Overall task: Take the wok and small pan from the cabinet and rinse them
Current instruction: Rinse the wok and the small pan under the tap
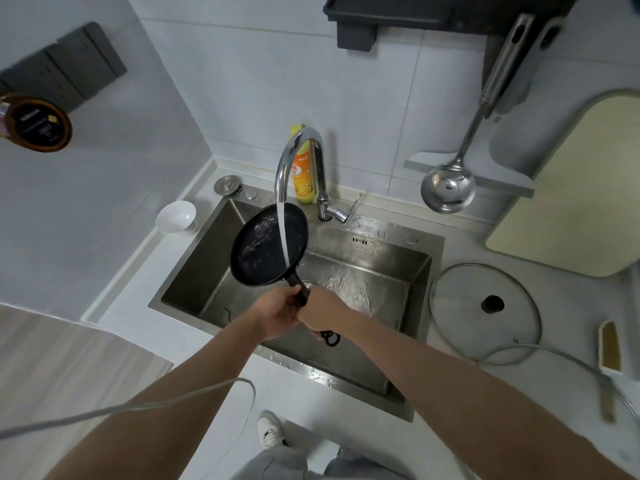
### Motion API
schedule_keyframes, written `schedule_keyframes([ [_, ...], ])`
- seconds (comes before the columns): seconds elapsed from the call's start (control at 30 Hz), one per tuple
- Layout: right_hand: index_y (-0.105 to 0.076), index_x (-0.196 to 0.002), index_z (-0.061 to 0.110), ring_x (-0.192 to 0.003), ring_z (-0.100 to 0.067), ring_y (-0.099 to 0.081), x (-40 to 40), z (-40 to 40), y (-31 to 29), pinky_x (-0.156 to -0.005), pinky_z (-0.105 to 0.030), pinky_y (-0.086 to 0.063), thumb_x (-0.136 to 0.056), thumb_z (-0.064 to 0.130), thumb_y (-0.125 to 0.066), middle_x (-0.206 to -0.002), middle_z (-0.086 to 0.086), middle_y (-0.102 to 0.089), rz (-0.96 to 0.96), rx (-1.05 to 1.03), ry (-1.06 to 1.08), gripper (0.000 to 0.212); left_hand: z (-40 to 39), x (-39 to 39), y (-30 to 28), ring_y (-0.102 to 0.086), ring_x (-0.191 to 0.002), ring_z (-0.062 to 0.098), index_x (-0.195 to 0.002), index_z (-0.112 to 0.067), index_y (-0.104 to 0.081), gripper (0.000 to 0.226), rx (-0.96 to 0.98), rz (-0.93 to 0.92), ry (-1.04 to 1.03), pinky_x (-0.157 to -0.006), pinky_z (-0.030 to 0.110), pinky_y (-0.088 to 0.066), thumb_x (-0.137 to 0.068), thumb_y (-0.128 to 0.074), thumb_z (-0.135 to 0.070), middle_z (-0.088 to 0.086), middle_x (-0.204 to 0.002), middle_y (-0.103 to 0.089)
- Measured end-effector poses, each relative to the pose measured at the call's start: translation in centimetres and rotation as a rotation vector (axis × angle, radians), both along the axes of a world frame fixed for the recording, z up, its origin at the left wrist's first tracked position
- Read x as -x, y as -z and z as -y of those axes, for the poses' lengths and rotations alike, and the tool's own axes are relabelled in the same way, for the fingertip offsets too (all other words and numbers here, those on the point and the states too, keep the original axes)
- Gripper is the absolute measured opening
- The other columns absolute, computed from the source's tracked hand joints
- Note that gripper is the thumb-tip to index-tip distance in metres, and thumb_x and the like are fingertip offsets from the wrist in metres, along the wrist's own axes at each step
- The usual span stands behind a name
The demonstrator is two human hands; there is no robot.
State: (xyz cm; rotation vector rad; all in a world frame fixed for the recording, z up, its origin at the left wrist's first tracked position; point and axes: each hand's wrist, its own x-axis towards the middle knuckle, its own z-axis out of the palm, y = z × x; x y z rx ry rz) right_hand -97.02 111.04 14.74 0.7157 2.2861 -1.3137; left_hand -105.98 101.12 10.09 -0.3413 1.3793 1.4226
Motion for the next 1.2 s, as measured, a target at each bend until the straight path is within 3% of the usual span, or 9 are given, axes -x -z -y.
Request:
schedule_keyframes([
  [0.13, -0.059, -0.101, 0.011, -0.072, -0.024, -0.064, -0.4, -0.2, 0.1, -0.047, -0.023, -0.038, -0.085, 0.014, -0.049, -0.075, -0.001, -0.060, -0.046, -0.179, -0.070, 0.019, -0.3, -0.2, 0.6, -0.058, -0.073, 0.020, -0.096, -0.006, -0.064, 0.023, -0.002, 0.007, 0.012, -0.068, 0.031, -0.046, -0.102, -0.043, -0.014, 0.007, -0.073, -0.071],
  [0.23, -0.057, -0.126, 0.010, -0.100, -0.031, -0.065, -0.7, 0.3, 0.1, -0.070, -0.031, -0.048, -0.091, 0.020, -0.050, -0.110, -0.010, -0.067, -0.048, -0.289, -0.083, 0.037, -0.6, -0.5, 1.1, -0.064, -0.069, 0.020, -0.103, -0.005, -0.068, 0.020, 0.035, -0.052, 0.053, -0.061, 0.030, -0.051, -0.097, -0.057, -0.021, 0.008, -0.078, -0.073],
  [0.37, -0.054, -0.135, 0.009, -0.111, -0.029, -0.063, -0.5, 0.9, -0.2, -0.083, -0.030, -0.044, -0.096, 0.022, -0.048, -0.126, -0.010, -0.063, -0.043, -0.344, -0.079, 0.041, -1.0, -0.6, 1.2, -0.066, -0.090, 0.025, -0.116, 0.000, -0.067, 0.032, 0.041, -0.059, 0.033, -0.075, 0.035, -0.053, -0.094, -0.062, -0.023, 0.016, -0.105, -0.071],
  [0.43, -0.055, -0.129, 0.009, -0.100, -0.029, -0.066, 0.2, 0.8, -0.7, -0.083, -0.031, -0.052, -0.094, 0.024, -0.047, -0.119, -0.011, -0.066, -0.002, -0.245, -0.031, 0.039, -0.7, -0.2, 1.0, -0.066, -0.084, 0.022, -0.113, -0.005, -0.065, 0.026, 0.015, -0.025, 0.015, -0.072, 0.033, -0.051, -0.101, -0.051, -0.024, 0.010, -0.097, -0.073],
  [0.5, -0.053, -0.122, 0.007, -0.067, -0.025, -0.066, 0.7, 0.7, -1.1, -0.057, -0.028, -0.056, -0.092, 0.022, -0.046, -0.095, -0.014, -0.068, 0.049, -0.085, 0.044, 0.034, -0.4, 0.1, 0.9, -0.063, -0.089, 0.025, -0.124, -0.004, -0.059, 0.033, -0.001, -0.001, -0.002, -0.072, 0.037, -0.049, -0.103, -0.044, -0.025, 0.014, -0.108, -0.068],
  [0.57, -0.052, -0.124, 0.006, -0.047, -0.020, -0.057, 0.9, 0.7, -1.5, -0.039, -0.019, -0.044, -0.092, 0.017, -0.045, -0.076, -0.011, -0.062, 0.089, 0.001, 0.093, 0.034, -0.1, 0.1, 0.7, -0.060, -0.093, 0.029, -0.133, -0.002, -0.052, 0.039, -0.016, -0.002, -0.006, -0.071, 0.039, -0.049, -0.103, -0.042, -0.025, 0.020, -0.118, -0.060],
  [0.8, -0.044, -0.135, 0.011, -0.057, -0.023, -0.062, -0.7, 0.8, -0.9, -0.044, -0.026, -0.050, -0.089, 0.022, -0.047, -0.102, -0.012, -0.065, 0.097, 0.064, 0.173, 0.048, -0.4, -1.3, 1.5, -0.058, -0.101, 0.032, -0.133, -0.002, -0.054, 0.043, -0.021, 0.010, 0.061, -0.076, 0.041, -0.049, -0.101, -0.048, -0.029, 0.020, -0.117, -0.064],
  [1.03, -0.057, -0.125, 0.005, -0.044, -0.020, -0.058, -2.5, -0.3, -0.8, -0.040, -0.023, -0.046, -0.091, 0.018, -0.049, -0.086, -0.011, -0.065, 0.124, 0.027, 0.130, 0.037, -1.5, -2.7, 2.4, -0.055, -0.096, 0.029, -0.128, -0.003, -0.057, 0.040, 0.038, 0.027, 0.055, -0.076, 0.037, -0.045, -0.096, -0.060, -0.027, 0.015, -0.108, -0.064],
  [1.2, -0.060, -0.107, 0.007, -0.049, -0.021, -0.059, -2.7, -0.7, -0.7, -0.050, -0.031, -0.056, -0.090, 0.014, -0.055, -0.076, -0.009, -0.061, 0.091, 0.099, 0.142, 0.019, -1.5, -2.7, 2.0, -0.057, -0.089, 0.023, -0.126, -0.006, -0.059, 0.038, 0.056, 0.024, 0.042, -0.071, 0.031, -0.047, -0.094, -0.063, -0.026, 0.012, -0.112, -0.066],
])
